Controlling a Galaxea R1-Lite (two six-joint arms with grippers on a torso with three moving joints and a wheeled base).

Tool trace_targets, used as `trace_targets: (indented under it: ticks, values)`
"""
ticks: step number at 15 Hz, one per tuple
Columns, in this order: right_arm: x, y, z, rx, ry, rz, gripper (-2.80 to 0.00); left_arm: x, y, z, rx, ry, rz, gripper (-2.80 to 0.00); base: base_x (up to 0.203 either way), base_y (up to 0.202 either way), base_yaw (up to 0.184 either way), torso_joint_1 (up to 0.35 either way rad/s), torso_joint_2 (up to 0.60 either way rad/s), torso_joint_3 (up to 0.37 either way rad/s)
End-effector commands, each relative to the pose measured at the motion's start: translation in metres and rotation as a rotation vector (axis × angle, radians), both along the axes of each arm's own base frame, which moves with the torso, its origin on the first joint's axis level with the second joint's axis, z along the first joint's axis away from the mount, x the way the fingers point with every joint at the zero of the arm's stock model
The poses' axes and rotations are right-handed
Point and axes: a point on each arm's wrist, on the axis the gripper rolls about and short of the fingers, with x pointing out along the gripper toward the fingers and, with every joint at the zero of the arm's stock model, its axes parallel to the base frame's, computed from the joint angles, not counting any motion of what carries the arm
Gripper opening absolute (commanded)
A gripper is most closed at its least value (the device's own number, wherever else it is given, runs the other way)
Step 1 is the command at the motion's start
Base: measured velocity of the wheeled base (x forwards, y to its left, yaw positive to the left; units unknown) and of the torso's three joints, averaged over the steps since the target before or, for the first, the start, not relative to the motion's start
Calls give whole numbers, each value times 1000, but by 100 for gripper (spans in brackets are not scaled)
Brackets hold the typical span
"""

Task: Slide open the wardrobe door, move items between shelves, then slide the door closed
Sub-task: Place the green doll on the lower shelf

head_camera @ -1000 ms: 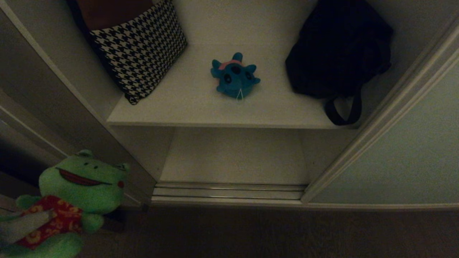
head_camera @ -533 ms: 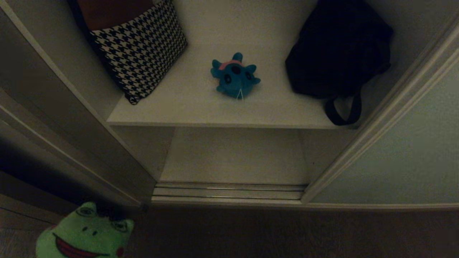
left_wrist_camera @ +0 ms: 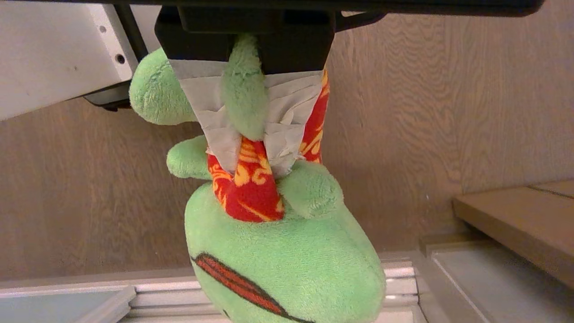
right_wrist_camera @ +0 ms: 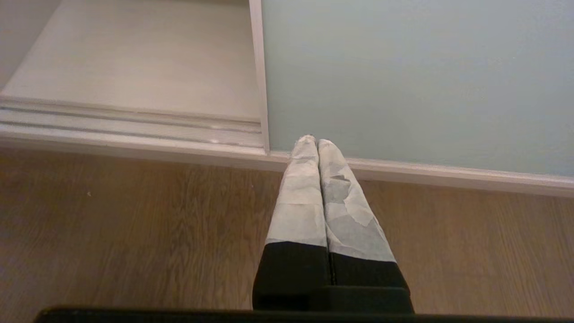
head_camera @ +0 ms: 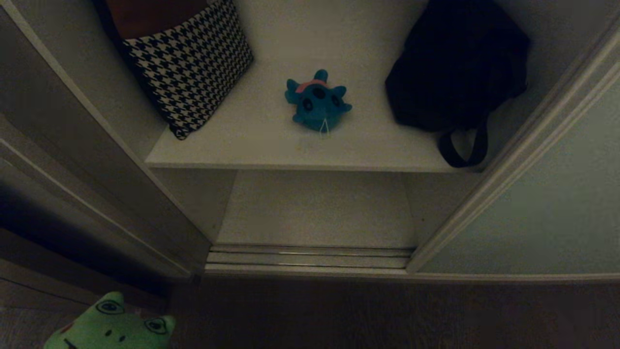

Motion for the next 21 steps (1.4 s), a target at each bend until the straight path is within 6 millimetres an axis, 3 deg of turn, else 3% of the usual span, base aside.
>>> trace_targets:
  ticks: [1, 8, 11, 17, 21]
  values:
    - [0, 0, 0, 0, -1, 0, -280, 1, 0, -1, -1, 9, -2, -280, -154, 0, 3, 5, -2, 0]
    - [0, 0, 0, 0, -1, 1, -280, 2, 0, -8, -2, 49, -4, -280, -178, 0, 1, -2, 3, 2]
    - [0, 0, 0, 0, -1, 0, -280, 4, 0, -13, -5, 67, 0, -280, 0, 0, 0, 0, 0, 0]
    - [0, 0, 0, 0, -1, 1, -280, 11, 0, -4, 1, 93, 23, -280, 0, 0, 0, 1, 1, -38]
    - [0, 0, 0, 0, 0, 0, -280, 33, -1, 4, 6, 190, 23, -280, 0, 0, 0, 2, 1, -180]
